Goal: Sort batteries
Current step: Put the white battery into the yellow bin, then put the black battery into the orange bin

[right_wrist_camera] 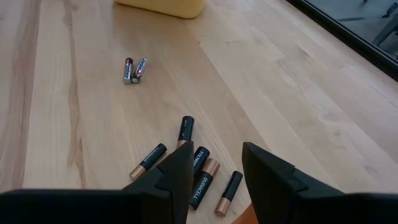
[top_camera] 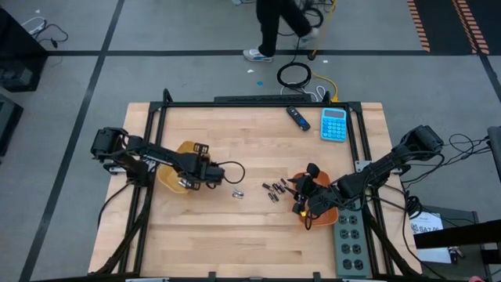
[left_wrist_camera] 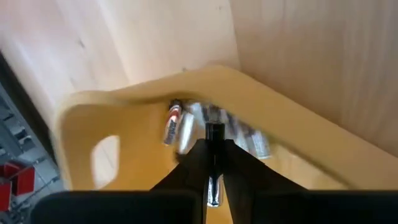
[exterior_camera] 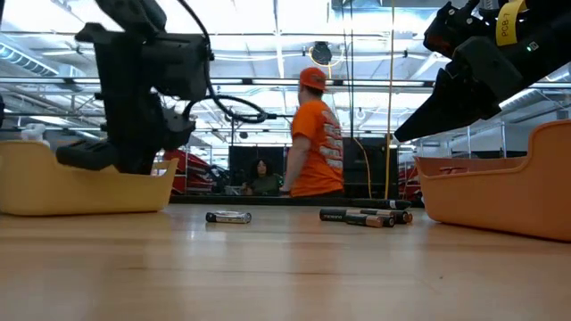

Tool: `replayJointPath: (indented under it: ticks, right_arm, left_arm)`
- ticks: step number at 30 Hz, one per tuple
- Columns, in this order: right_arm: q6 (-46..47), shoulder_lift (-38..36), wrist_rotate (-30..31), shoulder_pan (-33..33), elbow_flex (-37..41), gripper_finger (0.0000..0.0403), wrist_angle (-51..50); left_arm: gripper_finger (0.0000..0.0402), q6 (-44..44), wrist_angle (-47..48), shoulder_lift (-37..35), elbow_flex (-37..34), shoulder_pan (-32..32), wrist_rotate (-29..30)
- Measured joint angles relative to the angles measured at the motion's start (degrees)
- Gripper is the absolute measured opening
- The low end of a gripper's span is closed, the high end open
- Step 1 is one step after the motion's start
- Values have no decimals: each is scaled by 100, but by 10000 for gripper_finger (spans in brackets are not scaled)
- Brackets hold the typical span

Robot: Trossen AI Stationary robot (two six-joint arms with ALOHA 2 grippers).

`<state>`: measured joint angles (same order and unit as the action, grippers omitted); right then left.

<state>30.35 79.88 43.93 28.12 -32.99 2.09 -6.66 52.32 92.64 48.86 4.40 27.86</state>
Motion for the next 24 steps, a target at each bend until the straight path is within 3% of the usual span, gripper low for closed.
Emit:
replayJointPath:
  ticks: [8,11,17,21,24]
  right_arm:
    - [2,0,-2,0,0,130,1]
    - [2,0,-3,-2,0,130,0]
    - [2,0,-5,0,0,130,2]
    - [-11,0,-7,0,0,130,0]
    - [-4,0,-7,0,0,130,0]
  left_arm:
    - [43,706,785,0,655,-2,-260]
    - [70,922,927,0,691,1,-566]
    - [145,1346,1838,1,730,11,-573]
    - [159,1920,2642,2,1043,154,-494]
    - [161,2247,2666,-52,1336,373,-361]
